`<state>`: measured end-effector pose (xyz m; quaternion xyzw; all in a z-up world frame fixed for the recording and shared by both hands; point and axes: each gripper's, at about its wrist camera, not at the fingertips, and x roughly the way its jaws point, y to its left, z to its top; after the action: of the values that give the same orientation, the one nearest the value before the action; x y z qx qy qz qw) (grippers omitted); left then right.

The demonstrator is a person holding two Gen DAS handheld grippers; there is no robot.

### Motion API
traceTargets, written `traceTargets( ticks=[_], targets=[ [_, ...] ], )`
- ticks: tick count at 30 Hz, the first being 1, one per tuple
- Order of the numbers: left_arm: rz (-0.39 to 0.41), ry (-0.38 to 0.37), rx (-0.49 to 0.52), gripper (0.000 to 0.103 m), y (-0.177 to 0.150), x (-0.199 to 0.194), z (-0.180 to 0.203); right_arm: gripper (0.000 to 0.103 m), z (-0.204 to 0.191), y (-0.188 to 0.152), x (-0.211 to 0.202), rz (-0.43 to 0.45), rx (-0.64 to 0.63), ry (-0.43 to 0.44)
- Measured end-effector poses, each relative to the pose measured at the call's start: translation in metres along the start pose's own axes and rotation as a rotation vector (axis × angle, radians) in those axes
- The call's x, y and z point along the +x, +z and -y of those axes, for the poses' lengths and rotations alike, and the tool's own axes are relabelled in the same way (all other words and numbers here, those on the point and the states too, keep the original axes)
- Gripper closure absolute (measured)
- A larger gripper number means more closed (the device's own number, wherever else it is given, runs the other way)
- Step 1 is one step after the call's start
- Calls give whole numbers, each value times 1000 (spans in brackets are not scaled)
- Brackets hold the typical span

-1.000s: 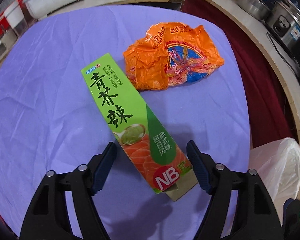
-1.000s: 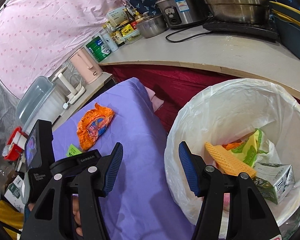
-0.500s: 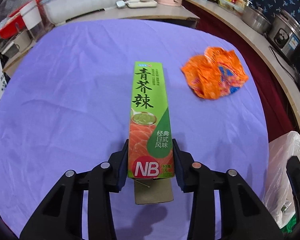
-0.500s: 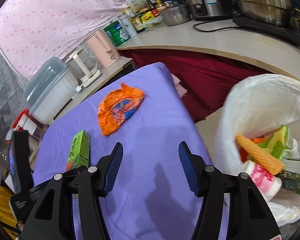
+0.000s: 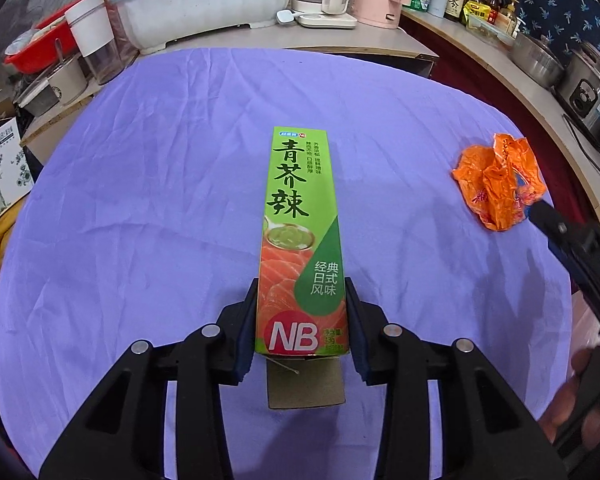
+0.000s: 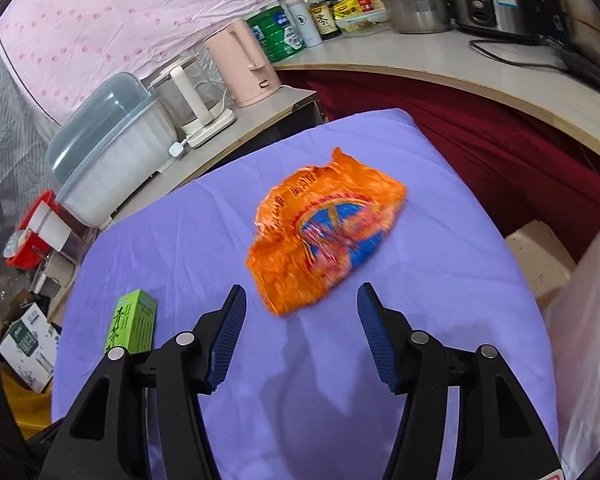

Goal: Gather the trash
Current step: 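Grasp the orange snack bag with the right gripper while the left holds the box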

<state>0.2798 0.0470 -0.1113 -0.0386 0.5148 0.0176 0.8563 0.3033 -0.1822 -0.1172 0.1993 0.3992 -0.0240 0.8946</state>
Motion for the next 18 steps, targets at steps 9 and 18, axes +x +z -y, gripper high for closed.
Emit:
traceTargets(
  ticks=[9,18],
  targets=[
    [5,-26,21,66,14,13,1,45,-14,15,50,-37,-33,-56],
    [7,-51,42,66,11,10,7,79,-9,4,47,-21,-63,-92]
  ],
)
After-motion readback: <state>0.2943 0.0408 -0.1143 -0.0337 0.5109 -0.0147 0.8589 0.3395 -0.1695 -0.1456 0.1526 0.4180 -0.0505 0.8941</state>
